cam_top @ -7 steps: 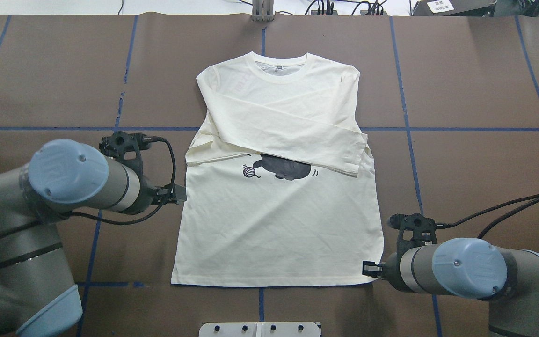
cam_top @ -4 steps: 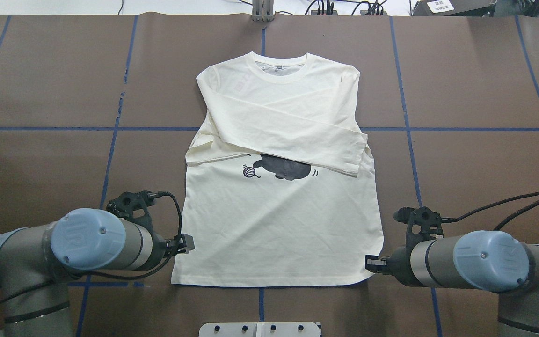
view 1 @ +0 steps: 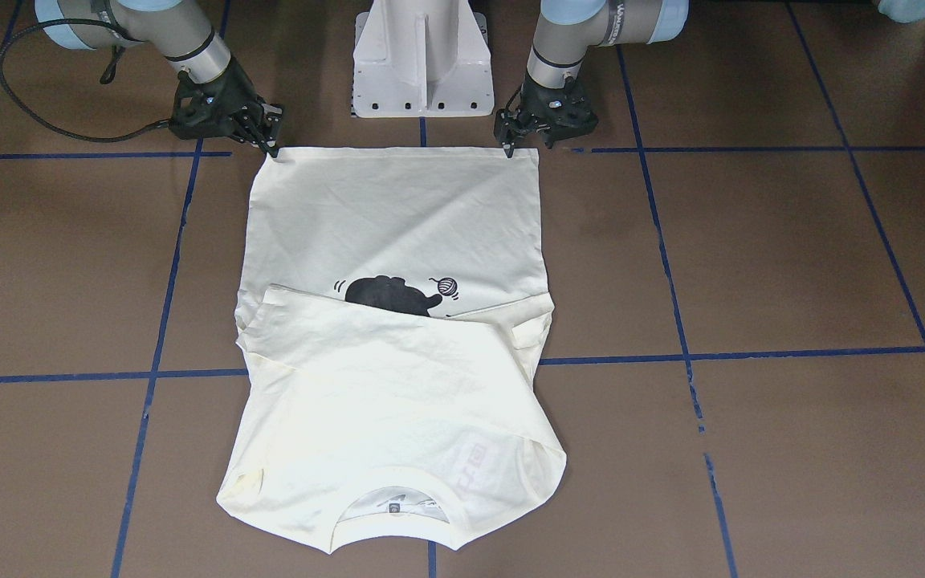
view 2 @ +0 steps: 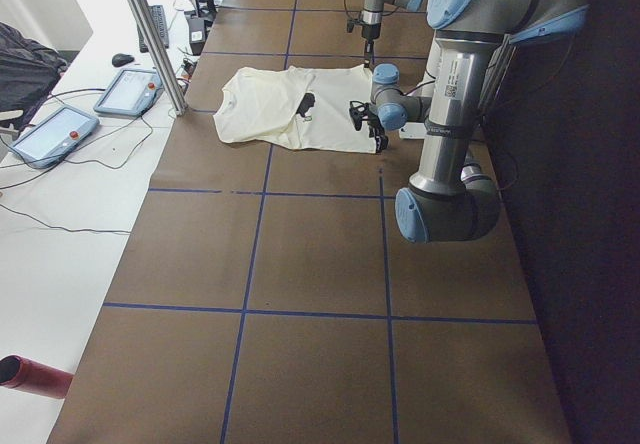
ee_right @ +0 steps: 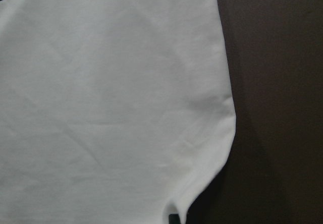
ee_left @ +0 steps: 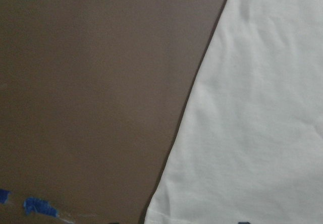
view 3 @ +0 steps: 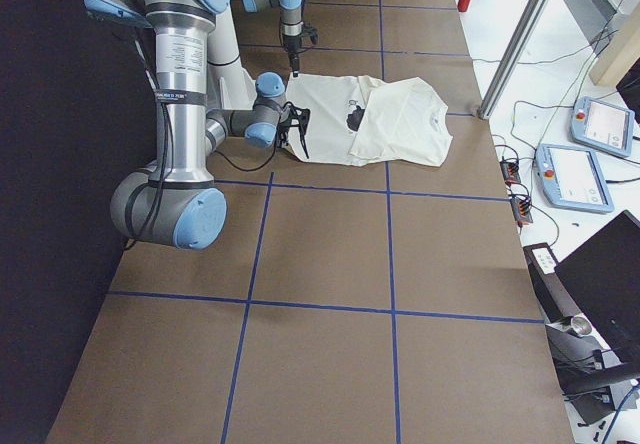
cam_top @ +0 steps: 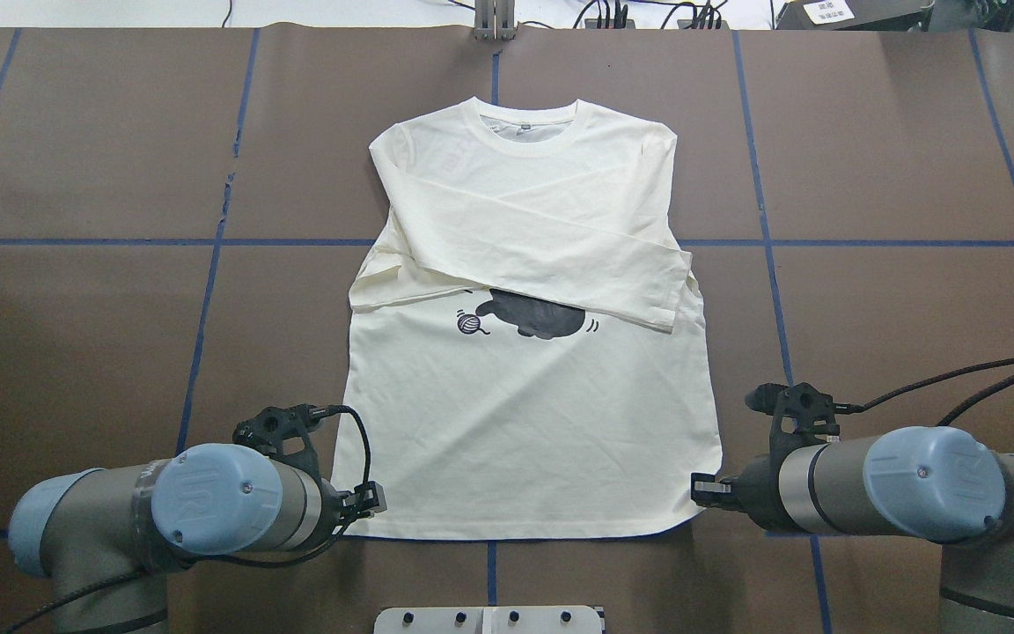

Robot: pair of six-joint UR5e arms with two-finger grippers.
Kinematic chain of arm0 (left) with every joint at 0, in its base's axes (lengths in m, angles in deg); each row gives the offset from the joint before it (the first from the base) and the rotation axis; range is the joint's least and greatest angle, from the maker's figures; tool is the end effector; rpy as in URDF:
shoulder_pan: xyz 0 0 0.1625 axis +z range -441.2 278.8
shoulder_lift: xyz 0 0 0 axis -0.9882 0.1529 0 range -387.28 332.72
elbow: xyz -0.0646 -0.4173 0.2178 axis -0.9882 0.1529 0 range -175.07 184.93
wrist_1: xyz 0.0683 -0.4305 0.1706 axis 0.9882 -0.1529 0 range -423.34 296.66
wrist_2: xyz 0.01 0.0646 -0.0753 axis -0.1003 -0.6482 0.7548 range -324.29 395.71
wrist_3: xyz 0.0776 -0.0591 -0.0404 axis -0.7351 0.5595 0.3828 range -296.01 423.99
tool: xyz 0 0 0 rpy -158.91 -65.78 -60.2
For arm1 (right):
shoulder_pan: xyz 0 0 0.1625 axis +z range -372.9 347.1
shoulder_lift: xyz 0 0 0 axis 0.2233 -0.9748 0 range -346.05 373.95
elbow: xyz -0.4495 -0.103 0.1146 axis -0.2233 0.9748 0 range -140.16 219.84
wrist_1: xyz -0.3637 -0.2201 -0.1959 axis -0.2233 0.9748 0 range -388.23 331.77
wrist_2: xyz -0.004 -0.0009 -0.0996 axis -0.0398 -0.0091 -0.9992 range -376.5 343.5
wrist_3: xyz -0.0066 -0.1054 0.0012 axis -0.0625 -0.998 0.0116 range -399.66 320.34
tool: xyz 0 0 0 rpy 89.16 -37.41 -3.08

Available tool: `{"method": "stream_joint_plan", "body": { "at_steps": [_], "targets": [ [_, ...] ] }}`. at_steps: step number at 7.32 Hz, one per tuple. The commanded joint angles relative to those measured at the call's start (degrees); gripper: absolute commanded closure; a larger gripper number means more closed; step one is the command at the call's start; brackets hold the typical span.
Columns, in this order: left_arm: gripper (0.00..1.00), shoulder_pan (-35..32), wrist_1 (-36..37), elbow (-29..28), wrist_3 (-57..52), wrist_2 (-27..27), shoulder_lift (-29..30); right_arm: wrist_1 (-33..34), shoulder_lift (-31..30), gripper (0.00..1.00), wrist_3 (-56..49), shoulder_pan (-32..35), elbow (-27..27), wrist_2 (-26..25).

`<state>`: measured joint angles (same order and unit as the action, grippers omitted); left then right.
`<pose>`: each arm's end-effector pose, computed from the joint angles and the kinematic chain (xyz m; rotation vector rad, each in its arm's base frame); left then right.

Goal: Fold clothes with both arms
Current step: 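Grasp both hem corners with the left and right grippers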

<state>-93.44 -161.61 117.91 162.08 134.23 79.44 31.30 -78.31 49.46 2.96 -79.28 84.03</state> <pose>0.5871 -0.2477 0.3268 -0.1100 0.8428 -0.2710 -0.4717 -0.2526 0.4067 -0.0212 -1.0122 0.1467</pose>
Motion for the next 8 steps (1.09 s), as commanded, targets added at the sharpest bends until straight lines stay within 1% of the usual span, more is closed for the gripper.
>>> {"method": "stream_joint_plan", "body": {
  "at_steps": [1,3,4,6,7,8],
  "targets": [
    [0.31,0.3,0.0,-1.3,0.1,-0.6,0.4,0.0,0.2,1.00,0.0,0.0,0.0,0.0],
    [0.47,0.4,0.4,-1.2,0.0,-0.9,0.1,-0.1,0.2,1.00,0.0,0.0,0.0,0.0],
    [0.51,0.4,0.5,-1.2,-0.1,-0.9,0.0,-0.1,0.2,1.00,0.0,0.1,0.0,0.0],
    [0.56,0.3,1.0,-0.7,-0.4,-0.9,-0.1,-0.1,0.2,1.00,0.0,0.2,0.0,0.0],
    [0.62,0.3,2.1,-0.4,-0.5,-0.9,0.1,0.0,0.2,1.00,0.0,0.2,0.0,0.0],
    [0.78,0.3,2.8,-0.2,-0.5,-0.9,0.2,0.0,0.2,1.00,0.0,0.2,0.0,0.0]
  ]
}}
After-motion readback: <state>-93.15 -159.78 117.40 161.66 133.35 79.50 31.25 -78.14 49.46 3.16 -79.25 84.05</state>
